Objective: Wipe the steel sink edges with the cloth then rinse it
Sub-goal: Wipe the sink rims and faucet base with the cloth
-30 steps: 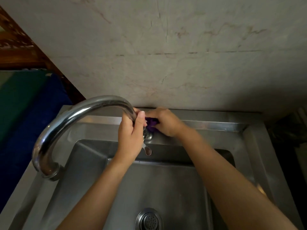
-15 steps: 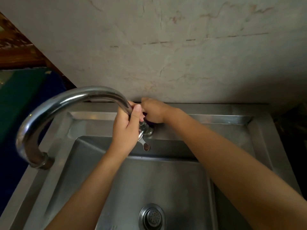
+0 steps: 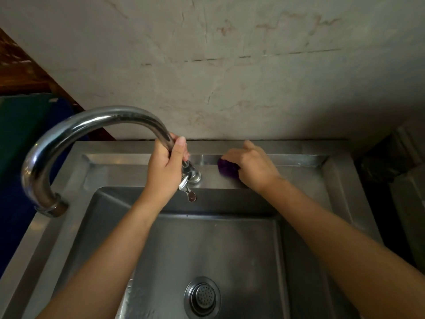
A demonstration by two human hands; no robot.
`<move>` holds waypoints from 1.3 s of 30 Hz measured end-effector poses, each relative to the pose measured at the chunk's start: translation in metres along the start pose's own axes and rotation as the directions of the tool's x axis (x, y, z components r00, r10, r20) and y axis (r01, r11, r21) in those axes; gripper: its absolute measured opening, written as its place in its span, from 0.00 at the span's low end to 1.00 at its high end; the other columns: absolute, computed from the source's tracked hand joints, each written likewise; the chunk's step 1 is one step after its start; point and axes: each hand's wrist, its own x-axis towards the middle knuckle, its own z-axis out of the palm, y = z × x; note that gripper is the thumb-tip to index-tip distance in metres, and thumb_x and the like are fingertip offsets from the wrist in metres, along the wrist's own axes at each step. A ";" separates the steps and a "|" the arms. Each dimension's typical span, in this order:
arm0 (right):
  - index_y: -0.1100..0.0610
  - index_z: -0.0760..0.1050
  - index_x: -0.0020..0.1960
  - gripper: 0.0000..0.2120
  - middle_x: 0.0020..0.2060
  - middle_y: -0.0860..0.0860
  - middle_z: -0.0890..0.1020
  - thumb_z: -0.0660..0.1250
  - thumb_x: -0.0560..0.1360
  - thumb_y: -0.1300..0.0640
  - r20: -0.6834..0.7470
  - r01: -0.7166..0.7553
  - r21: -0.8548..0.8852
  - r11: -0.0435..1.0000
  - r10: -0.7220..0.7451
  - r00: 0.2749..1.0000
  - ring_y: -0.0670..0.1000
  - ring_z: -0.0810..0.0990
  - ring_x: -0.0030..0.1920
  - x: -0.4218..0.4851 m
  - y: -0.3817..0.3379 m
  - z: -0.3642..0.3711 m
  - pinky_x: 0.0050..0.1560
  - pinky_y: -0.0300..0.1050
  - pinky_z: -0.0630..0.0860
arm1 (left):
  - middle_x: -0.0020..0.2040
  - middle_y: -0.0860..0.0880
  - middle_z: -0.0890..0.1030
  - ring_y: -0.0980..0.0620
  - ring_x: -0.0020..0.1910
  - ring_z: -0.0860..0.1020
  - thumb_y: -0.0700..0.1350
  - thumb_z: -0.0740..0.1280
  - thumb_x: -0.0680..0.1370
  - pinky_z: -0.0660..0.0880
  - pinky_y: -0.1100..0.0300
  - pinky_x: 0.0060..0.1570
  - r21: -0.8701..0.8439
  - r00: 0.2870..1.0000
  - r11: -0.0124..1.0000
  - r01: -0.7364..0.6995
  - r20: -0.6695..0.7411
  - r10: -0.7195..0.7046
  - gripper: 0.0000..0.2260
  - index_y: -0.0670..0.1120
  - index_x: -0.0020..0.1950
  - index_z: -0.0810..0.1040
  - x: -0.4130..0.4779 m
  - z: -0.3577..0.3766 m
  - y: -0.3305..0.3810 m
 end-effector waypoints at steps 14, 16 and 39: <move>0.57 0.71 0.66 0.28 0.59 0.56 0.78 0.66 0.67 0.71 -0.394 -0.537 0.230 0.812 0.582 0.712 0.59 0.71 0.58 -0.063 -0.016 0.014 0.59 0.50 0.69 | 0.33 0.53 0.73 0.64 0.32 0.73 0.45 0.59 0.81 0.71 0.72 0.39 0.015 0.995 0.995 0.095 -0.017 -0.095 0.09 0.53 0.40 0.67 -0.003 0.004 0.004; 0.58 0.73 0.64 0.29 0.57 0.56 0.80 0.66 0.65 0.73 -0.356 -0.428 0.247 0.869 0.493 0.794 0.59 0.73 0.56 -0.050 -0.034 0.026 0.58 0.49 0.70 | 0.33 0.54 0.73 0.64 0.32 0.73 0.47 0.59 0.80 0.71 0.71 0.40 0.010 0.994 0.995 0.103 -0.019 -0.103 0.08 0.53 0.41 0.67 -0.003 0.003 0.005; 0.59 0.77 0.60 0.21 0.58 0.57 0.77 0.64 0.70 0.72 -0.566 -0.503 0.379 0.777 0.625 0.538 0.57 0.76 0.54 -0.070 -0.006 0.043 0.61 0.46 0.71 | 0.38 0.55 0.73 0.61 0.36 0.73 0.46 0.59 0.81 0.69 0.77 0.38 0.005 0.986 0.986 0.165 0.000 -0.165 0.12 0.39 0.58 0.69 -0.010 0.005 0.023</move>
